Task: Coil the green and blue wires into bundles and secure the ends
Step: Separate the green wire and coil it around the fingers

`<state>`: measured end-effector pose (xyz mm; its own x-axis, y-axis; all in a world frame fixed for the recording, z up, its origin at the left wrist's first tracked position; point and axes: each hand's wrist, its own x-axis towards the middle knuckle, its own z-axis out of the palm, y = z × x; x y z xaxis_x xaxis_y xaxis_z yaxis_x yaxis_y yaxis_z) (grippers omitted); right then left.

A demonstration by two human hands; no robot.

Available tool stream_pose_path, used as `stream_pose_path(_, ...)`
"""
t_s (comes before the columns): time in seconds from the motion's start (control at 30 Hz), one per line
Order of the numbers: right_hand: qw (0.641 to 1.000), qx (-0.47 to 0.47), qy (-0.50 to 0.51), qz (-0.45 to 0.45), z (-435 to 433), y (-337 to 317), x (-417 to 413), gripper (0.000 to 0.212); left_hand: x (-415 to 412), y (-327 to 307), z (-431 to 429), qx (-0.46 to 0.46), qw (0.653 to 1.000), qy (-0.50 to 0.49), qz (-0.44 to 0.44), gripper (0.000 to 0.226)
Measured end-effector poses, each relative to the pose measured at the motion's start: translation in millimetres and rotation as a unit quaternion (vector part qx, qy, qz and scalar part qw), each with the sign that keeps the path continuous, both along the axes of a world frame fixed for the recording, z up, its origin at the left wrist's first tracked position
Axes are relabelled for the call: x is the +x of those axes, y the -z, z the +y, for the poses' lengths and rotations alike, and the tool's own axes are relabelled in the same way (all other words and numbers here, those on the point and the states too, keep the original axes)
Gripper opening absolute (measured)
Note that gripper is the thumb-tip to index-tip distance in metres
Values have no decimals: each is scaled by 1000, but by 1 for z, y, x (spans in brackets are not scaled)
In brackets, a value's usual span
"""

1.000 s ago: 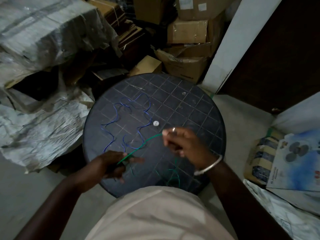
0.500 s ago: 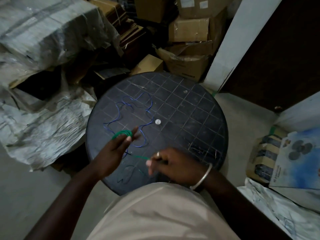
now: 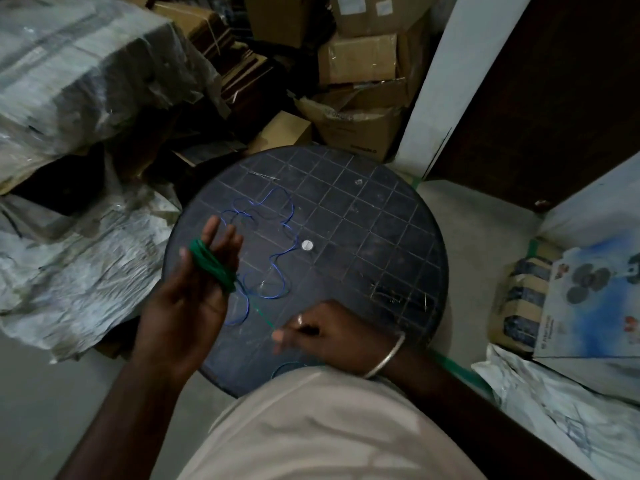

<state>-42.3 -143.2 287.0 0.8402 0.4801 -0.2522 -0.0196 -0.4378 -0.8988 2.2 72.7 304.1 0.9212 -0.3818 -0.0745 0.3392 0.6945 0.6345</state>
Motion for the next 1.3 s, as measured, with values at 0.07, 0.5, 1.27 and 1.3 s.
stream_pose_path(0.07,999,2,-36,-16,2,-12,-3,27,-1,12,1,333,938,-36,-90,44)
stream_pose_path(0.5,978,23,202,-43,-38,11,40,27,-10,-4,-14,-254,952,137,104,54)
stream_pose_path(1.27,993,-80,53,-65,-12,10,18,24,42,23,-54,220,973,43,-53,51)
stream_pose_path(1.3,993,-85,35,-72,-9,5,13,25,44,33,-54,366,923,32,-111,49)
